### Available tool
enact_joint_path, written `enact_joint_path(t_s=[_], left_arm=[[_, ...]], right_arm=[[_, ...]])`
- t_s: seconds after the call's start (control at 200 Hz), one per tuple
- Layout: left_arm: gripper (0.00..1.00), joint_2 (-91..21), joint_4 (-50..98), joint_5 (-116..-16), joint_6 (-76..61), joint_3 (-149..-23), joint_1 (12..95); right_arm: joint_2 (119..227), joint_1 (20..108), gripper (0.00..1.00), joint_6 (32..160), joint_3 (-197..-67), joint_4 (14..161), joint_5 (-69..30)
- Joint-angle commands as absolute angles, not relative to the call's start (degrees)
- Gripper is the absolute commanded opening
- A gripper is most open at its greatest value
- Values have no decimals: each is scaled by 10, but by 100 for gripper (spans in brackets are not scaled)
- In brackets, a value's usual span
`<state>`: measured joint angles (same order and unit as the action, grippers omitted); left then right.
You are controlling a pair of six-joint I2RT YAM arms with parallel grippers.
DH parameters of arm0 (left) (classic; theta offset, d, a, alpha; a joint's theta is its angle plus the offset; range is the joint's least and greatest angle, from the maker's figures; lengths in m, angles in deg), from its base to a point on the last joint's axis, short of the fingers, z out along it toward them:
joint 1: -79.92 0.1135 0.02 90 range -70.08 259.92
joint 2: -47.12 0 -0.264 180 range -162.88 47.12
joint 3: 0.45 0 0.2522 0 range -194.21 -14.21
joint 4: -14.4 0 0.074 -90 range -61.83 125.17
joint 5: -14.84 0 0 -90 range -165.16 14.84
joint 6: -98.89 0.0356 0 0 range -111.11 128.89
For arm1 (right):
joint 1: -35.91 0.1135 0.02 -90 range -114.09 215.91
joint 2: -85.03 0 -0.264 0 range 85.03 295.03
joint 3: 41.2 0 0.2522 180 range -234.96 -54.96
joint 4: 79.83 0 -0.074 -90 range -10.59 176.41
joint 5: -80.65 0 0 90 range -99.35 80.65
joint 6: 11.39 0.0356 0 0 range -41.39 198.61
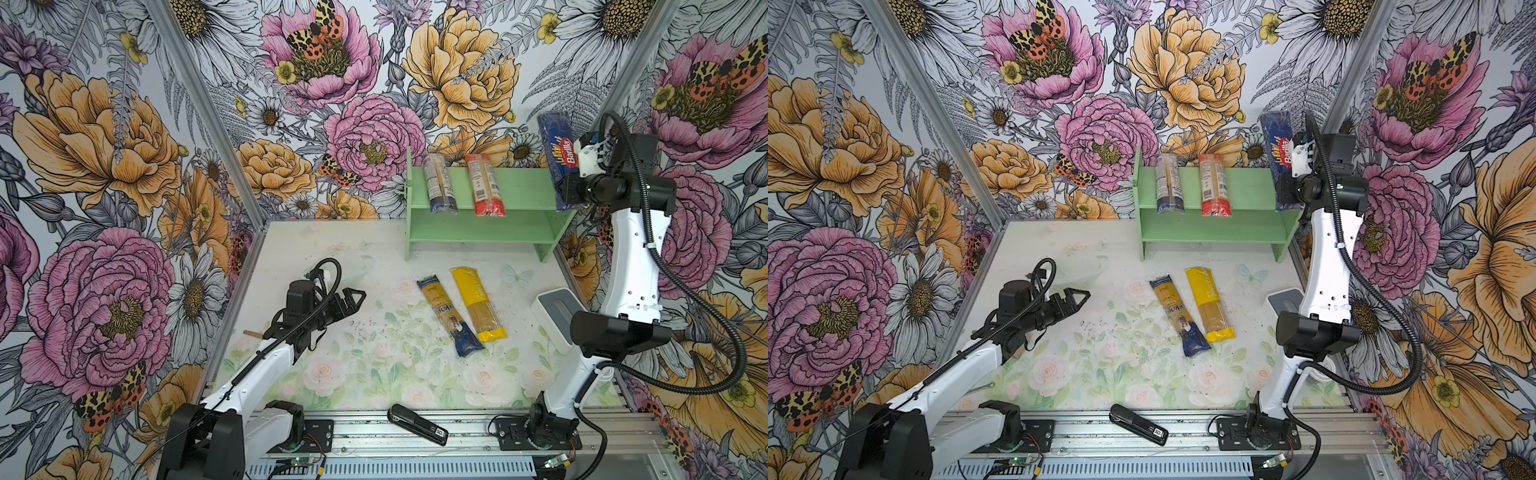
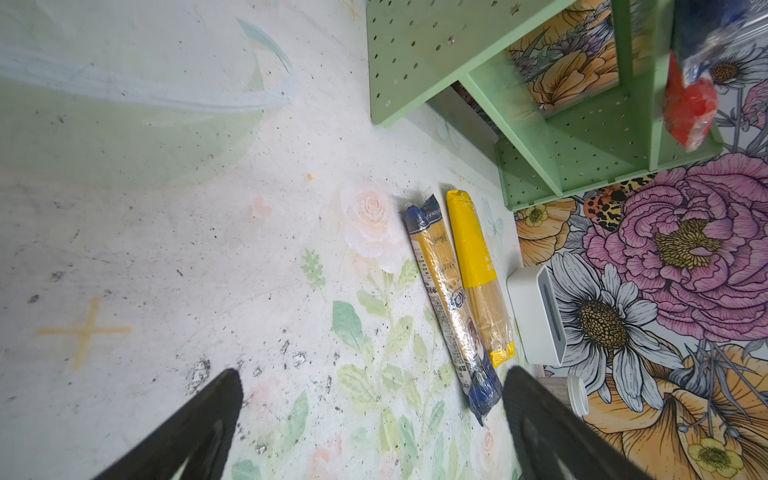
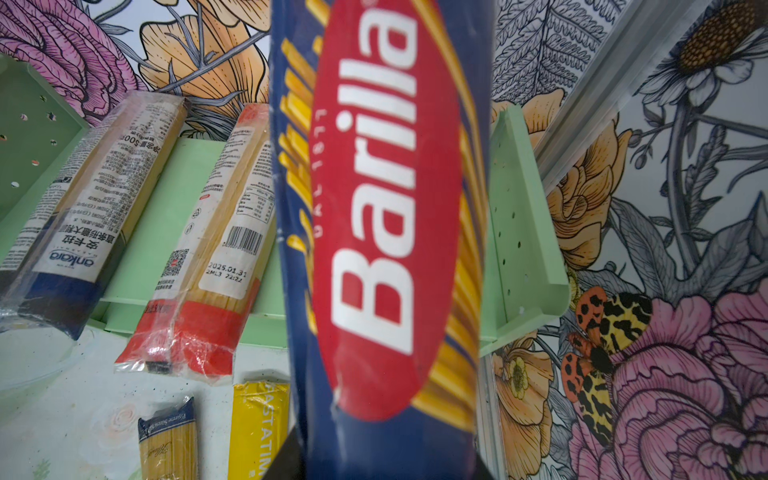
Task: Place and organize the pasta boxes and bags onto the shelf
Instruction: 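Lower the Barilla box onto the shelf beside the red-topped bag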
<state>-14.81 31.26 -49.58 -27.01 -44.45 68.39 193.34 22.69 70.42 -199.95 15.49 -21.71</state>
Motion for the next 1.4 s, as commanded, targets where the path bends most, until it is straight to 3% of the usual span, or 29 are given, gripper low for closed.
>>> enact_joint_path(t_s=[0.0, 1.396], left_arm=[[99, -149, 292, -492, -269, -436, 687], [99, -146, 290, -491, -269, -433, 688]], right_arm=[[1929, 227, 0, 710, -2039, 271, -233], [2001, 265, 0, 738, -2038, 296, -197]])
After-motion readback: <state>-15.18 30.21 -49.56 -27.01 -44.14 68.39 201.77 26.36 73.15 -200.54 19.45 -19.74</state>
